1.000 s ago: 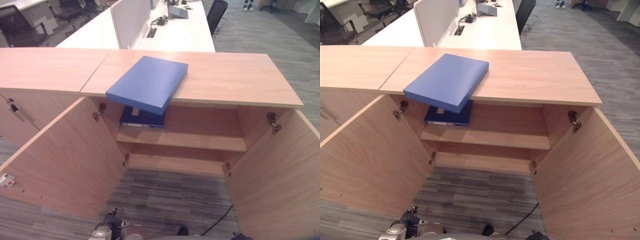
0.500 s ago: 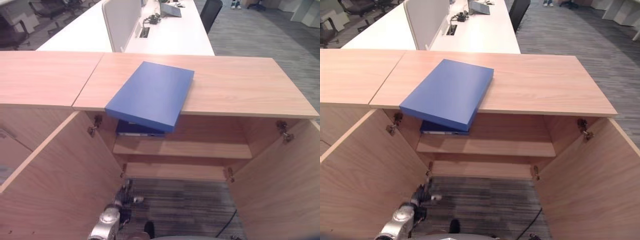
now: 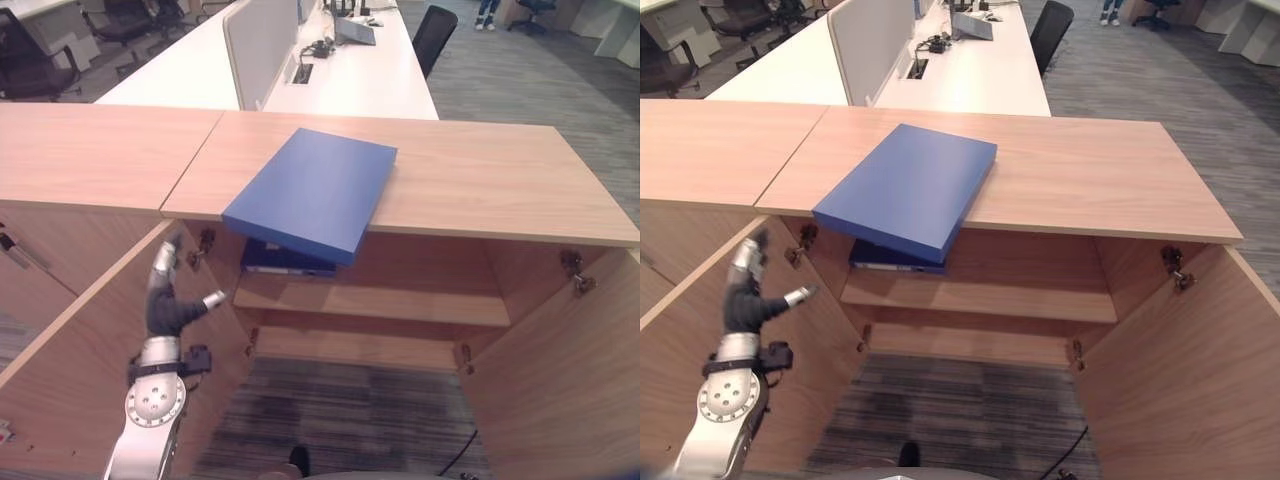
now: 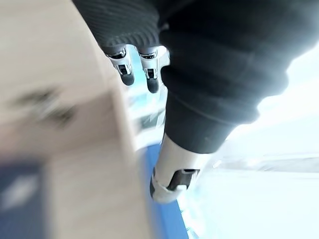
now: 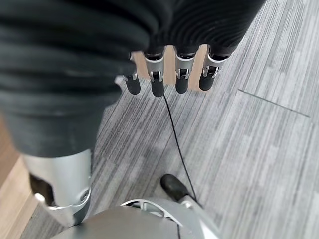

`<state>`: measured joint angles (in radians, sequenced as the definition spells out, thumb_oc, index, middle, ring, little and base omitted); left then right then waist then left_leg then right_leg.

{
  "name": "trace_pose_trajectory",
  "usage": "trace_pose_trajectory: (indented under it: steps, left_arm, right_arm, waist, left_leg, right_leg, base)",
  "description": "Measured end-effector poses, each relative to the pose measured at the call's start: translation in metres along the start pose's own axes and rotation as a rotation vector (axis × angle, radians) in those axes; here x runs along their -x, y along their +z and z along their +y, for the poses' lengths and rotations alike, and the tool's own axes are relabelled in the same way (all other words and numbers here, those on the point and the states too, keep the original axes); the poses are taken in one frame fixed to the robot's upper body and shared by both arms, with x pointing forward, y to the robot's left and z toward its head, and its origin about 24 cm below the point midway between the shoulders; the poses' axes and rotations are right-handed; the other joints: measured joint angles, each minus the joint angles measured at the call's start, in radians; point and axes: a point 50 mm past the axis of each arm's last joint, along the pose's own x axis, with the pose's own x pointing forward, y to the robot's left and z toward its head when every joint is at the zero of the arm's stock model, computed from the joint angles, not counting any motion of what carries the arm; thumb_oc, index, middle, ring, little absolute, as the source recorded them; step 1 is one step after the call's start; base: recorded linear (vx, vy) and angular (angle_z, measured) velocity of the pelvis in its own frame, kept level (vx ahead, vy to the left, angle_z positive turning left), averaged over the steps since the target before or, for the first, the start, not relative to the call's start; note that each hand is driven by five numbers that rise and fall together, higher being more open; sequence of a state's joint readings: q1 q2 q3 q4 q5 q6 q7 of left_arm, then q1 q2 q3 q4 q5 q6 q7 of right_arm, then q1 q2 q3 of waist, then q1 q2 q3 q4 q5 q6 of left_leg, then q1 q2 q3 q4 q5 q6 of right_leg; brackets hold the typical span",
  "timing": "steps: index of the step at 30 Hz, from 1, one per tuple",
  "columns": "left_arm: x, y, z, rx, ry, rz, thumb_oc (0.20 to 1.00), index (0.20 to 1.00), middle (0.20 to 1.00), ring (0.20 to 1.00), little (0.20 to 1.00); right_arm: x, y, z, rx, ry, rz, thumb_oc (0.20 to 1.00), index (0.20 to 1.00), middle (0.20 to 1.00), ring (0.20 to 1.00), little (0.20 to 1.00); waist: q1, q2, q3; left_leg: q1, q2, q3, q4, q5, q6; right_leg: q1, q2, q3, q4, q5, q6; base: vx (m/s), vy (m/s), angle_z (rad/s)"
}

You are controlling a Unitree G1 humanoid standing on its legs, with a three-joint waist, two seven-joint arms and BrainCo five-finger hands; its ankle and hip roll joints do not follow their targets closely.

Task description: Put the empty folder in the office cabinet

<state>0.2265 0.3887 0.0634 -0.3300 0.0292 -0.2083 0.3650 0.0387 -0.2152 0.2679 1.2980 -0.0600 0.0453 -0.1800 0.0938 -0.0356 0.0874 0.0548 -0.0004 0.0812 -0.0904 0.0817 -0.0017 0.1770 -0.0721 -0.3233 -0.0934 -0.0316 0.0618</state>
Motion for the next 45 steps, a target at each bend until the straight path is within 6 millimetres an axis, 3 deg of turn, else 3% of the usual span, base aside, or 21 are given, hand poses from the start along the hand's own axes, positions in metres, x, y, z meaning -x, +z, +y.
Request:
trace_pose_trajectory:
  steps: [7, 12, 17, 21, 29, 45]
  left_arm:
    - [-0.018, 0.026, -0.004, -0.125, 0.085, -0.207, 1.0, 1.0, 1.0, 1.0, 1.0]
    - [-0.036, 0.06, -0.018, -0.205, -0.012, -0.447, 1.0, 1.0, 1.0, 1.0, 1.0]
    - [-0.048, 0.075, -0.026, -0.229, -0.09, -0.538, 1.0, 1.0, 1.0, 1.0, 1.0]
    - [-0.053, 0.084, -0.037, -0.351, -0.215, -0.643, 1.0, 1.0, 1.0, 1.0, 1.0]
    - [-0.055, 0.072, -0.05, -0.514, -0.373, -0.686, 1.0, 1.0, 1.0, 1.0, 1.0]
    - [-0.038, 0.048, -0.045, -0.566, -0.464, -0.568, 1.0, 1.0, 1.0, 1.0, 1.0]
  right_arm:
    - [0.001, 0.001, 0.002, 0.036, -0.025, -0.019, 1.0, 1.0, 1.0, 1.0, 1.0]
    - [0.001, 0.003, 0.001, 0.047, -0.028, -0.035, 1.0, 1.0, 1.0, 1.0, 1.0]
    - [0.0, 0.006, 0.0, 0.049, -0.025, -0.042, 1.0, 1.0, 1.0, 1.0, 1.0]
    - [0.0, 0.007, -0.003, 0.061, -0.015, -0.045, 1.0, 1.0, 1.0, 1.0, 1.0]
    - [-0.002, 0.005, -0.011, 0.086, -0.007, -0.044, 1.0, 1.0, 1.0, 1.0, 1.0]
    - [-0.001, 0.001, -0.009, 0.085, 0.006, -0.033, 1.0, 1.0, 1.0, 1.0, 1.0]
  waist:
    - [-0.004, -0.005, -0.001]
    - [-0.022, -0.004, -0.001]
    - [-0.039, -0.002, -0.001]
    - [-0.054, 0.008, -0.006]
    - [-0.08, 0.044, -0.032]
    - [-0.061, 0.041, -0.045]
  left_leg:
    - [0.002, -0.002, 0.007, 0.0, 0.0, 0.0]
    - [0.005, -0.001, 0.012, 0.0, 0.0, 0.0]
    - [0.011, 0.0, 0.024, 0.0, -0.001, -0.001]
    - [0.02, 0.001, 0.036, 0.0, -0.002, -0.002]
    - [0.026, 0.004, 0.047, 0.0, -0.002, -0.002]
    - [0.031, 0.006, 0.05, 0.0, -0.002, -0.002]
  right_leg:
    - [-0.001, -0.002, 0.006, 0.0, 0.003, -0.003]
    - [-0.001, -0.002, 0.012, 0.0, 0.004, -0.002]
    - [0.0, -0.003, 0.025, 0.0, 0.006, -0.001]
    - [0.003, -0.004, 0.037, 0.0, 0.007, 0.002]
    - [0.004, -0.002, 0.047, 0.0, 0.012, 0.003]
    - [0.007, -0.001, 0.051, 0.0, 0.013, 0.003]
  base:
    - [0.0, 0.0, -0.01]
    - [0.0, 0.002, -0.03]
    - [0.02, 0.006, -0.08]
    - [0.01, 0.005, -0.09]
    - [0.01, 0.001, -0.04]
    - [0.0, 0.0, 0.0]
